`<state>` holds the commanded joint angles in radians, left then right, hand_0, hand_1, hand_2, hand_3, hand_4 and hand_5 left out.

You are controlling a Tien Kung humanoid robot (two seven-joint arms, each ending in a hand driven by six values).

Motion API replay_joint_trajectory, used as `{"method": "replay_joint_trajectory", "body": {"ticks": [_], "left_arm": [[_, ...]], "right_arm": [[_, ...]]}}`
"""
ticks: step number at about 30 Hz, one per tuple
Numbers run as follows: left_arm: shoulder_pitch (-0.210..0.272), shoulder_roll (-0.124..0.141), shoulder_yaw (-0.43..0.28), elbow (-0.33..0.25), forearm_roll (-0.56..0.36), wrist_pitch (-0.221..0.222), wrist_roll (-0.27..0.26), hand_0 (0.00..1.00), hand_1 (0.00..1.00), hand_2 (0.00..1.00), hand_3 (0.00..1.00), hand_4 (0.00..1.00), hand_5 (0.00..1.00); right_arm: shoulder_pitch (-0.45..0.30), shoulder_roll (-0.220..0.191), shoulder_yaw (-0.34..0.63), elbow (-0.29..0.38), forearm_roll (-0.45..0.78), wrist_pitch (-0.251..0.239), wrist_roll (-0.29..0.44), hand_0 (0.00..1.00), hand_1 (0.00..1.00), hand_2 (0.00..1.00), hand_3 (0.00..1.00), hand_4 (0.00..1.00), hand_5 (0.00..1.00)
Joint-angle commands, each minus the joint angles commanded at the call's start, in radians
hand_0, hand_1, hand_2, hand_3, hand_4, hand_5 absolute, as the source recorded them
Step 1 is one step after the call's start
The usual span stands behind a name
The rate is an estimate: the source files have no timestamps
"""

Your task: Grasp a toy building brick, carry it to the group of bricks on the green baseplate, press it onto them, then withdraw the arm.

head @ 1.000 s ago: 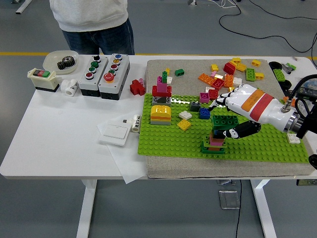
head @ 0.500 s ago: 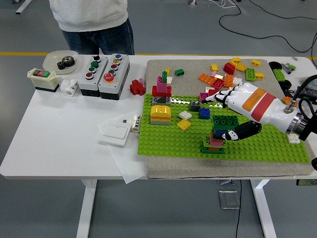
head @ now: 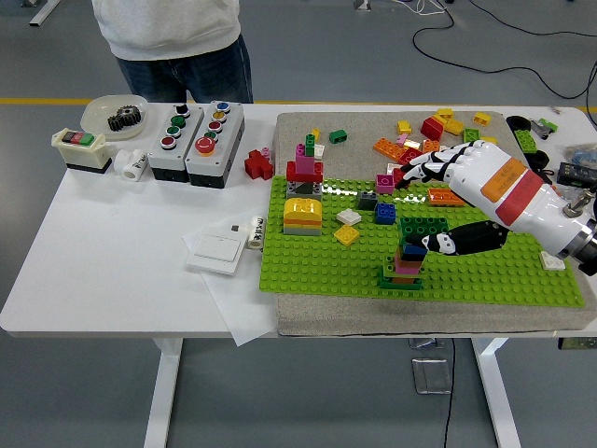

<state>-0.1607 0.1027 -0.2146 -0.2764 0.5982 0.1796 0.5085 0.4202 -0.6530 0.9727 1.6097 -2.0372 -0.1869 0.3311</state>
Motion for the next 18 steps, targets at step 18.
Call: {"method": "replay_joint_trajectory", "body": {"ticks": [18], "left_arm": [[0.008, -0.002, -0.018, 0.001, 0.025, -0.003, 0.008, 0.375, 0.511, 0.611, 0.777, 0.793, 0.908]], "right_arm": [[-0.056, 0.008, 0.006, 0.002, -0.028, 0.0, 0.01, 0.544, 0.552, 0.584, 0.546, 0.772, 0.445]]}}
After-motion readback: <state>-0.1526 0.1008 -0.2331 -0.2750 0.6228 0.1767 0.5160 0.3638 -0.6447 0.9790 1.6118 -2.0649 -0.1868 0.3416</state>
